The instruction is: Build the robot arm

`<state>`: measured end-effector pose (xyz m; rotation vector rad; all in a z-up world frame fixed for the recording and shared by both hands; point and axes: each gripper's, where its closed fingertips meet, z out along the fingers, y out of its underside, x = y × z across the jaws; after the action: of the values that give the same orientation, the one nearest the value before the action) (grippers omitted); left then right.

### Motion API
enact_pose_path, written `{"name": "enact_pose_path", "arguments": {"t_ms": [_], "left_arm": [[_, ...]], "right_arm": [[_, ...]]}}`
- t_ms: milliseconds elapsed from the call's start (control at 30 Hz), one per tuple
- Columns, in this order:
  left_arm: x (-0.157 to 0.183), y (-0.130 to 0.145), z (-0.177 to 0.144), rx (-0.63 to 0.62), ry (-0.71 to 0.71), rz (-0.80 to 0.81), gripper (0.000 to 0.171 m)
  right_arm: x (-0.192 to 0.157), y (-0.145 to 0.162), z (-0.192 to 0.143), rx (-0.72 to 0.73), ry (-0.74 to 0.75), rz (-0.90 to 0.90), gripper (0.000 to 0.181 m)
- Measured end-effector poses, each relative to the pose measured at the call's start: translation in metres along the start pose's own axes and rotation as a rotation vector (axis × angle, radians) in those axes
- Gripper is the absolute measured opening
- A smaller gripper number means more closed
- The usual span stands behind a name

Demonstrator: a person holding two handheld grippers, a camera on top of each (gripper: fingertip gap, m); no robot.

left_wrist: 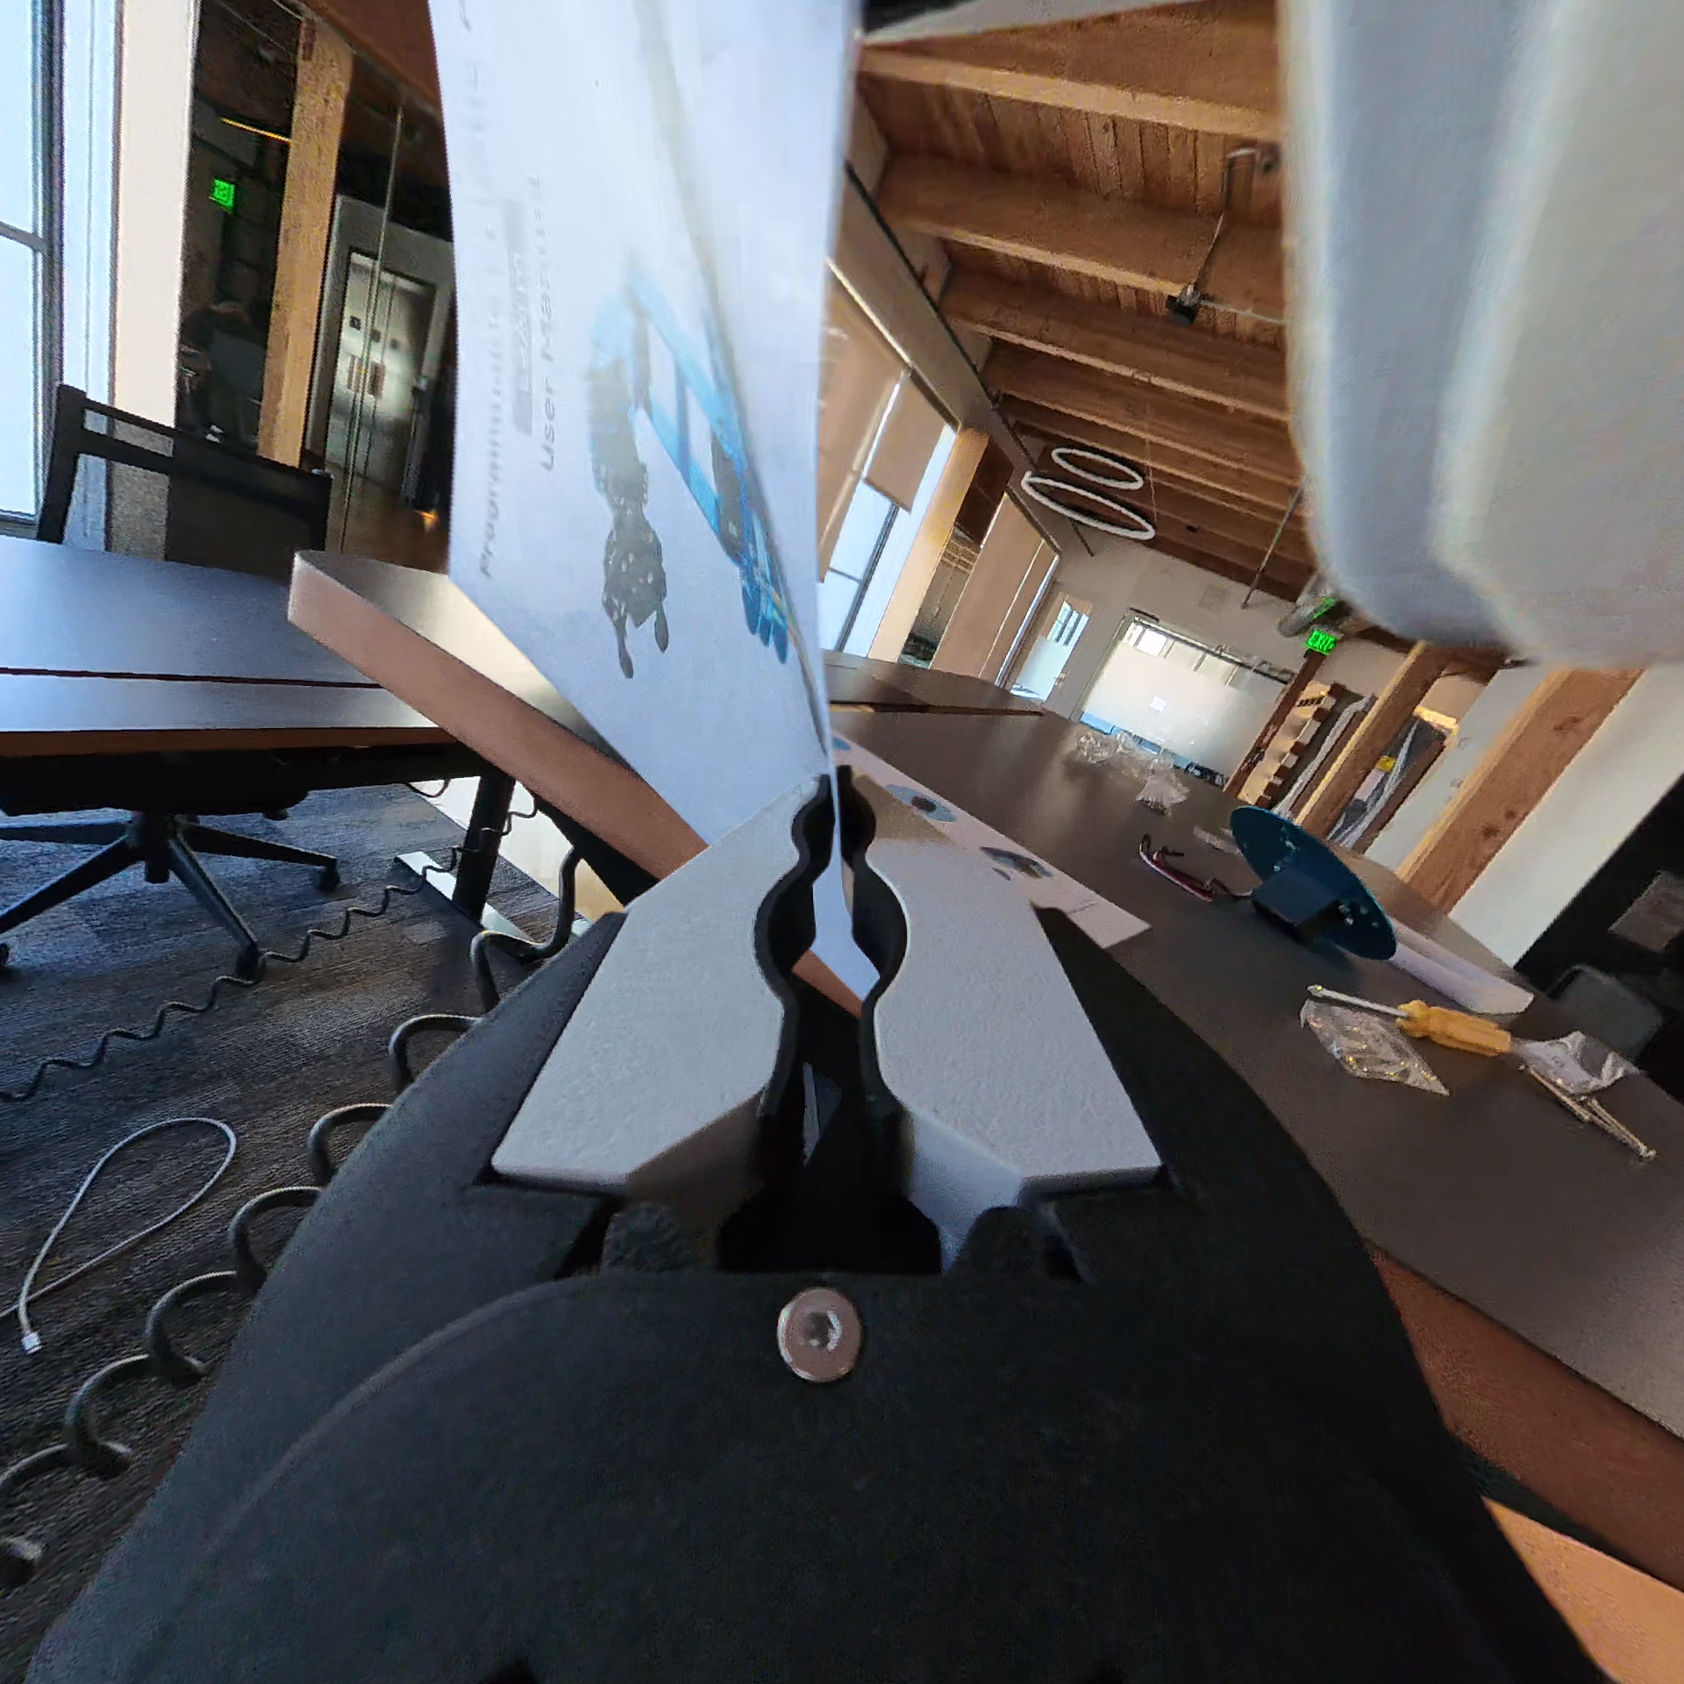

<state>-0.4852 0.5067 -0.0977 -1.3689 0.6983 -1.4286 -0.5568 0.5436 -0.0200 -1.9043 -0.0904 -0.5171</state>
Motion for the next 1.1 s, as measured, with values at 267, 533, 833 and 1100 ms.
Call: {"name": "enact_pose_path", "arguments": {"t_ms": [267, 533, 833, 1100], "left_arm": [[-0.03, -0.02, -0.023, 0.004, 0.061, -0.085, 0.0], [-0.047, -0.046, -0.077, 0.065, 0.083, 0.032, 0.0], [-0.036, -0.056, -0.145, 0.161, 0.077, 0.283, 0.0], [-0.084, -0.036, -0.238, 0.207, 0.007, 0.352, 0.0]], "right_arm": [[-0.052, 0.051, -0.126, 0.595, -0.263, 0.342, 0.031], [-0.087, 0.154, -0.064, 0.758, -0.485, 1.068, 0.057], [-0.061, 0.138, -0.007, 0.853, -0.407, 1.57, 0.073], [-0.128, 0.146, 0.013, 0.799, -0.618, 1.709, 0.0]]}}
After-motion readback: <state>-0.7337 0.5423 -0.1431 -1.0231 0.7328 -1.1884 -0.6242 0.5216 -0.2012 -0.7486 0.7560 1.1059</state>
